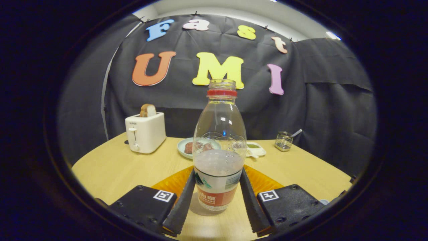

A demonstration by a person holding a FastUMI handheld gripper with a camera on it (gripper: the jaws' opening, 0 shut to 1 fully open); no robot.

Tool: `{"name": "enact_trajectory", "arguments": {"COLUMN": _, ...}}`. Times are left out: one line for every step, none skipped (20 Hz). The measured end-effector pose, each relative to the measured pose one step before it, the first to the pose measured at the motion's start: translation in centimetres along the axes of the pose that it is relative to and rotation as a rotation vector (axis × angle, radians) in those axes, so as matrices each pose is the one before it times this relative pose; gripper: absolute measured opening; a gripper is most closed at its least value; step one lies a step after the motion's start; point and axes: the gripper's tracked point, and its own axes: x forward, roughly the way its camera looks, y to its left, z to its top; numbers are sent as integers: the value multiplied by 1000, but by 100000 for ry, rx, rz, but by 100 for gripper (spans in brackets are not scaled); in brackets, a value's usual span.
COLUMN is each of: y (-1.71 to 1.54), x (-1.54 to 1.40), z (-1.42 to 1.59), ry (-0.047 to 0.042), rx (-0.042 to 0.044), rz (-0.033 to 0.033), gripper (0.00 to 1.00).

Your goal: Take the bottle from table, then pour the juice into the cup, finally place the bottle on the coaster

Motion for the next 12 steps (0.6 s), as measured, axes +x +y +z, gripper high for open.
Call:
{"name": "enact_trajectory", "arguments": {"y": 280, "x": 635, "z": -705, "ry": 1107, "rx": 142, "rz": 850, "gripper": 78}}
{"name": "enact_trajectory", "arguments": {"y": 80, "x": 445, "z": -629, "ry": 1003, "rx": -245, "rz": 135, "gripper": 78}}
{"name": "enact_trajectory", "arguments": {"y": 89, "x": 415, "z": -432, "ry": 607, "rx": -100, "rz": -416, "gripper": 79}}
{"name": "enact_trajectory", "arguments": {"y": 296, "x": 262, "z": -283, "ry": 169, "rx": 56, "rz": 890, "gripper": 79}}
{"name": "enact_trajectory", "arguments": {"y": 381, "x": 254, "z": -118, "ry": 179, "rx": 50, "rz": 1036, "gripper": 79}}
{"name": "enact_trajectory", "arguments": {"y": 34, "x": 90, "z": -58, "ry": -854, "rx": -568, "rz": 15, "gripper": 80}}
{"name": "enact_trajectory", "arguments": {"y": -120, "x": 61, "z": 56, "ry": 144, "rx": -498, "rz": -125, "gripper": 80}}
{"name": "enact_trajectory", "arguments": {"y": 60, "x": -103, "z": -30, "ry": 119, "rx": -291, "rz": -265, "gripper": 81}}
{"name": "enact_trajectory", "arguments": {"y": -89, "x": -30, "z": 51, "ry": 93, "rx": -197, "rz": -598, "gripper": 82}}
{"name": "enact_trajectory", "arguments": {"y": -11, "x": -33, "z": -132, "ry": 153, "rx": -149, "rz": -84, "gripper": 83}}
{"name": "enact_trajectory", "arguments": {"y": 63, "x": -98, "z": 61, "ry": 71, "rx": -57, "rz": 245, "gripper": 84}}
{"name": "enact_trajectory", "arguments": {"y": 124, "x": -92, "z": 154, "ry": -127, "rx": 108, "rz": 378, "gripper": 84}}
